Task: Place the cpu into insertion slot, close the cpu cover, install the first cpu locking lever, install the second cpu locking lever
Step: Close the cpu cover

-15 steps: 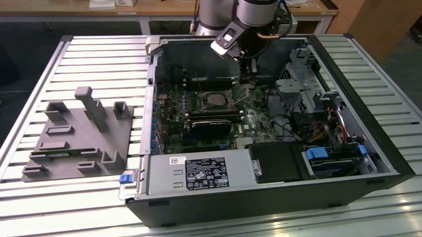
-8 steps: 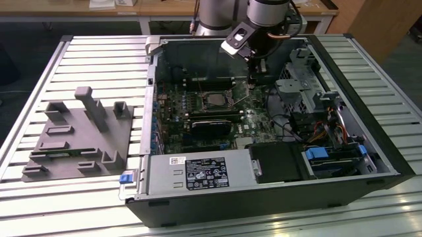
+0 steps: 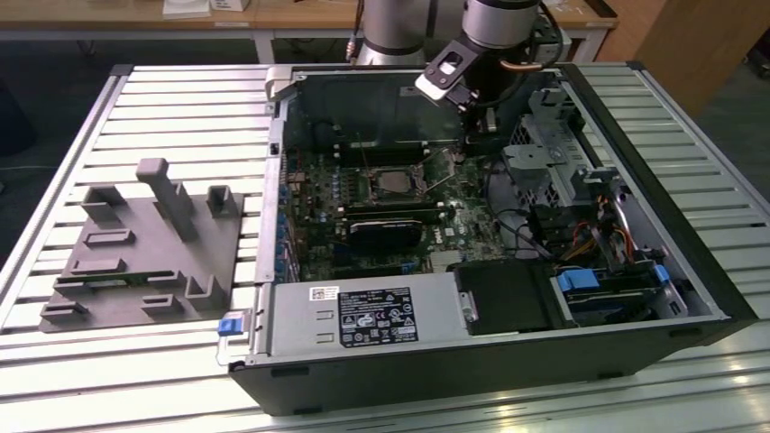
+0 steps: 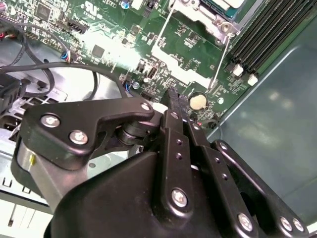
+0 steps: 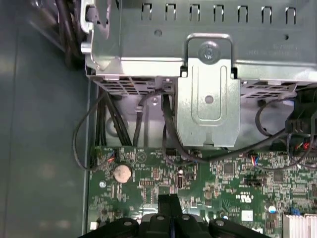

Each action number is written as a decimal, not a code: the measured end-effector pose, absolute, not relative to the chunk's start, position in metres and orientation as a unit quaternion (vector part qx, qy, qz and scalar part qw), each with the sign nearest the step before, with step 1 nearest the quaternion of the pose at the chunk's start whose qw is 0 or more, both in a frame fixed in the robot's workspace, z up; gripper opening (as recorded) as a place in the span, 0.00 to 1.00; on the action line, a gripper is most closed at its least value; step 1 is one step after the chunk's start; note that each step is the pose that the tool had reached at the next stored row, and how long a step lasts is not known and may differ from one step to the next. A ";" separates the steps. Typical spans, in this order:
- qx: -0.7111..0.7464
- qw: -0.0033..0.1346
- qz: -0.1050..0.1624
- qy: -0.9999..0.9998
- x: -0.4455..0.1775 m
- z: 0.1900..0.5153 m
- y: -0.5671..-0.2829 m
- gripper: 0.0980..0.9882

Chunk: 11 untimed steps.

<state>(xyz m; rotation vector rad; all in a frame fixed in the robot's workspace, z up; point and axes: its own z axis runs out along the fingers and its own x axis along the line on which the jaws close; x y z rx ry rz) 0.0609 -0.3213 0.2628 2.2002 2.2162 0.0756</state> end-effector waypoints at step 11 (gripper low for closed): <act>0.704 0.009 0.024 0.709 0.061 0.249 -0.321 0.01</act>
